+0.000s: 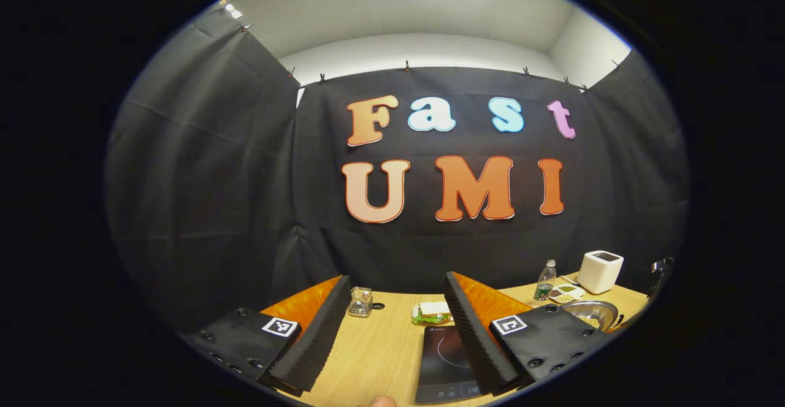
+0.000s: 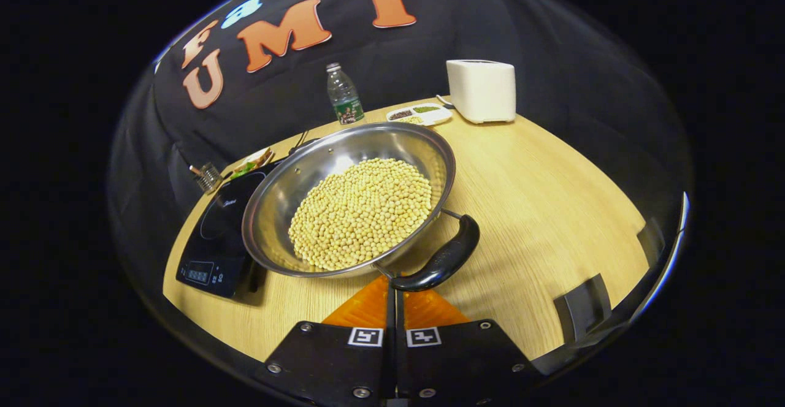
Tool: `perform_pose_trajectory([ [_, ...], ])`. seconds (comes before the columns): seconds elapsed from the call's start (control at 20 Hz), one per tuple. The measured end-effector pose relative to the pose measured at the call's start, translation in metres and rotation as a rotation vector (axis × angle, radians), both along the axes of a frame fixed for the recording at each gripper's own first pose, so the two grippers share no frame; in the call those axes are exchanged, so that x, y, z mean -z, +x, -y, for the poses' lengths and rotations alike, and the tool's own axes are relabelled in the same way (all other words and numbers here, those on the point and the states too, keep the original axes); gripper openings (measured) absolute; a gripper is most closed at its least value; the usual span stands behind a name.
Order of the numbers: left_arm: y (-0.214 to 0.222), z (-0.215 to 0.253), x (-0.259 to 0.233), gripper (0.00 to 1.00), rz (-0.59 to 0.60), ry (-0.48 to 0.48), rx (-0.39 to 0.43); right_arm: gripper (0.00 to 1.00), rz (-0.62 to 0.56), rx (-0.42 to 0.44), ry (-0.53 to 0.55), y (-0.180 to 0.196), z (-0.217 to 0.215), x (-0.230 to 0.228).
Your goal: First push the handle of the pot to place it horizontally, then grasp the pot with both hands and set it on the induction cooktop.
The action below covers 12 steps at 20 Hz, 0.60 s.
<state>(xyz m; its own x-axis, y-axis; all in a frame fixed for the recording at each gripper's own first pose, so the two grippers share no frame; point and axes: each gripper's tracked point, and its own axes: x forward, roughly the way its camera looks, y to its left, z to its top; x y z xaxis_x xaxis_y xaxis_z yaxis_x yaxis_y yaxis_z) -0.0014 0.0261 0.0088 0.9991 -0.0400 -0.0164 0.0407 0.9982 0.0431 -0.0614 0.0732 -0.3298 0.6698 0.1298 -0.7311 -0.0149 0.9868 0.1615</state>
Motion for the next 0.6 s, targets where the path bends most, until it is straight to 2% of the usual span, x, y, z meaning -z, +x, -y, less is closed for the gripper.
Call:
perform_pose_trajectory([
  [0.2, 0.001, 0.001, 0.001, 1.00, -0.003, 0.008, 0.000, 0.00, -0.004, 0.069, 0.037, 0.013, 0.012, 0.000],
  [0.6, 0.004, -0.001, 0.002, 1.00, 0.001, 0.018, -0.014, 0.00, 0.018, 0.148, 0.006, 0.048, 0.043, 0.000],
])
